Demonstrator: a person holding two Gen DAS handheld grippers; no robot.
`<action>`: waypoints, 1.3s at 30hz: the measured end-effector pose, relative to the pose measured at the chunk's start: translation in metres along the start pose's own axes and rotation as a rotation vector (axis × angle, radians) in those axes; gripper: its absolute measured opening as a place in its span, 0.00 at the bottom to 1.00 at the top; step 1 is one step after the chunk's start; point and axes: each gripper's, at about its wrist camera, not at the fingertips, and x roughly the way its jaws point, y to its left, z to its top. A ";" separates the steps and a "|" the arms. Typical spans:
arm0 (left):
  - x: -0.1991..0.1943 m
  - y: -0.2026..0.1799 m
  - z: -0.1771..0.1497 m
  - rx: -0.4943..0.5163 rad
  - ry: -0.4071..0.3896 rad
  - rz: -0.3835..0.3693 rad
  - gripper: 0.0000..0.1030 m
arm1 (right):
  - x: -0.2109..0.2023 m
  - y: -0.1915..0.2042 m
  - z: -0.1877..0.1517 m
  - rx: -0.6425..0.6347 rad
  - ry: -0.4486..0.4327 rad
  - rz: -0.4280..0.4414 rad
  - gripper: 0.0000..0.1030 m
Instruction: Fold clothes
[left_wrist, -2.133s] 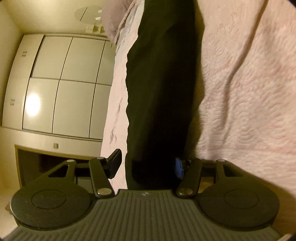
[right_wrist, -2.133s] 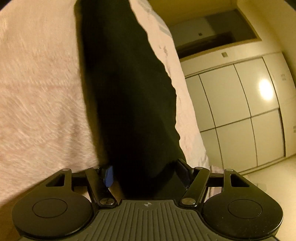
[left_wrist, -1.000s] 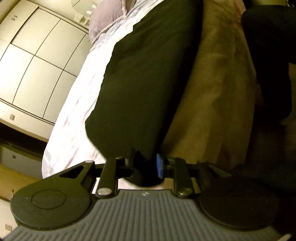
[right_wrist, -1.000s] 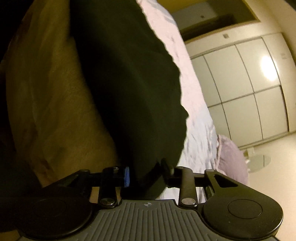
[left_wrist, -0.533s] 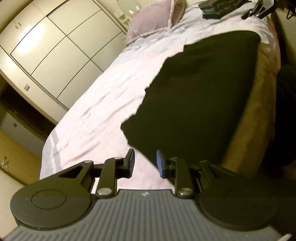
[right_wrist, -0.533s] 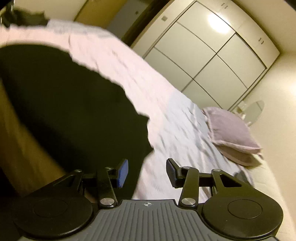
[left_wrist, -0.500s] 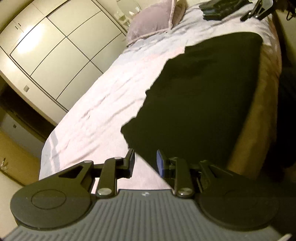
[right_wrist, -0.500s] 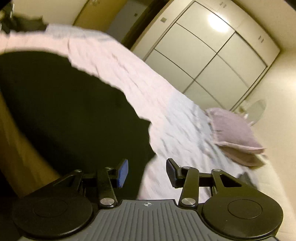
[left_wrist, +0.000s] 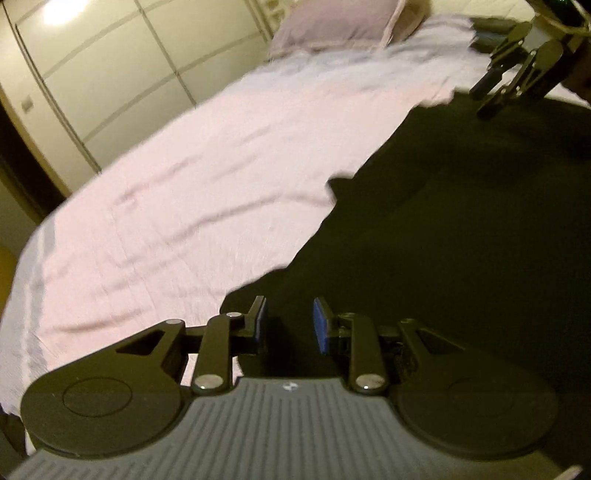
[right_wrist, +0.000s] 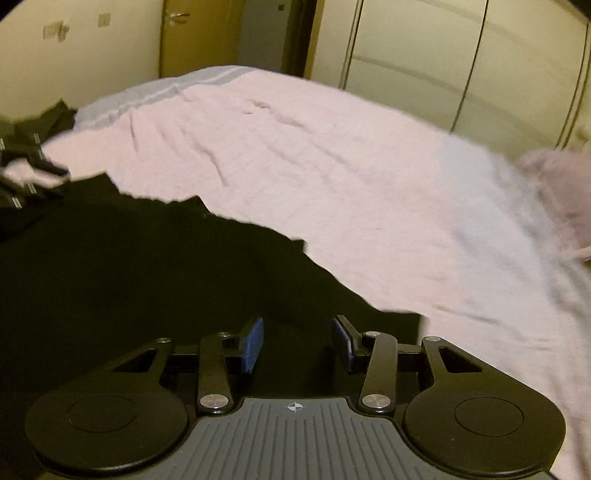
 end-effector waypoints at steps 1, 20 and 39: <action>0.011 0.001 -0.003 0.018 0.020 0.010 0.22 | 0.010 -0.001 0.001 -0.032 0.018 -0.011 0.43; -0.081 -0.040 -0.026 -0.025 -0.049 -0.083 0.23 | -0.121 -0.016 -0.104 0.288 -0.006 -0.118 0.45; -0.108 -0.064 -0.062 -0.143 -0.012 -0.003 0.22 | -0.188 0.090 -0.163 0.229 -0.090 -0.160 0.46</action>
